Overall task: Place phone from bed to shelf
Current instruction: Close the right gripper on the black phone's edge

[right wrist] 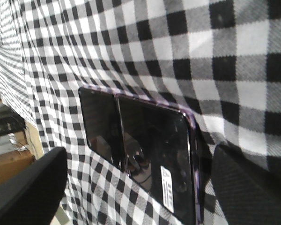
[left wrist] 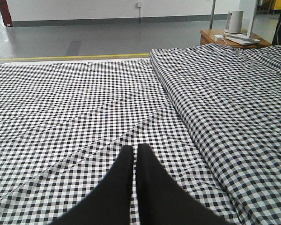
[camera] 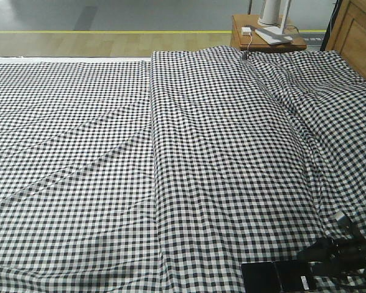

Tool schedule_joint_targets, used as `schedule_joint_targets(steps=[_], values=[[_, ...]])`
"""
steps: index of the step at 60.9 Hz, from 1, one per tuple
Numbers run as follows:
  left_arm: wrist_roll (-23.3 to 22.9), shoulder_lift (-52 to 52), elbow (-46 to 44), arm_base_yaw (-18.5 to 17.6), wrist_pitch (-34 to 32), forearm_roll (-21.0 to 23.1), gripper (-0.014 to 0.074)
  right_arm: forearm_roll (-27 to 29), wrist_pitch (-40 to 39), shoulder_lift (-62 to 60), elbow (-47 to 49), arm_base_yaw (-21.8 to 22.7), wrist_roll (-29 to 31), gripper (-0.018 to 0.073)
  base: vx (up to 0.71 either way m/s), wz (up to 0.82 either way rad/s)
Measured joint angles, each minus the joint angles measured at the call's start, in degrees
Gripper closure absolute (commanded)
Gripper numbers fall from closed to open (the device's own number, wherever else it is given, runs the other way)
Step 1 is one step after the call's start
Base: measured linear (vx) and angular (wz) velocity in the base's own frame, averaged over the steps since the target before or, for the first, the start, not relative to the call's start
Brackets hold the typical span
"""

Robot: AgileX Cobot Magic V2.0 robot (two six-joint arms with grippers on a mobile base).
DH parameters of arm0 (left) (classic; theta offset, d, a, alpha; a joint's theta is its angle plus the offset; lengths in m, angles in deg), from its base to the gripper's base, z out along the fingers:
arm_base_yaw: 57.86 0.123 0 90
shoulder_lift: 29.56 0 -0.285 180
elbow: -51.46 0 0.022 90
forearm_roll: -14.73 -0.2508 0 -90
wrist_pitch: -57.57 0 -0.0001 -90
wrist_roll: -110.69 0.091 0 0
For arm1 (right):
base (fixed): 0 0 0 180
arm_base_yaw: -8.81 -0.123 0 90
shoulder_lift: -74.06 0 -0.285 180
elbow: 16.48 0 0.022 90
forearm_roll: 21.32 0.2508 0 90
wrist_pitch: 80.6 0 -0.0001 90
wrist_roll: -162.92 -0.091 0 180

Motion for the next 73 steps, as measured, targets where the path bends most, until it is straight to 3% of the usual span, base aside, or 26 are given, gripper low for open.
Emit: schedule_joint_targets(steps=[26,53,63,73], values=[[0.0,0.0,0.0,0.0,0.0,0.0,0.0596,2.3,3.9,3.1,0.1,-0.1,0.2,-0.0029,0.00,0.00],[0.0,0.0,0.0,0.0,0.0,0.0,0.0596,2.4,4.3,3.1,0.2,-9.0,0.2,-0.0020,0.00,0.00],[0.0,0.0,0.0,0.0,0.0,0.0,0.0596,2.4,4.2,3.1,0.2,-9.8,0.8,0.0074,0.00,0.00],[0.0,0.0,0.0,0.0,0.0,0.0,0.0596,2.4,3.9,3.1,0.2,-9.8,1.3,0.0284,0.00,0.00]])
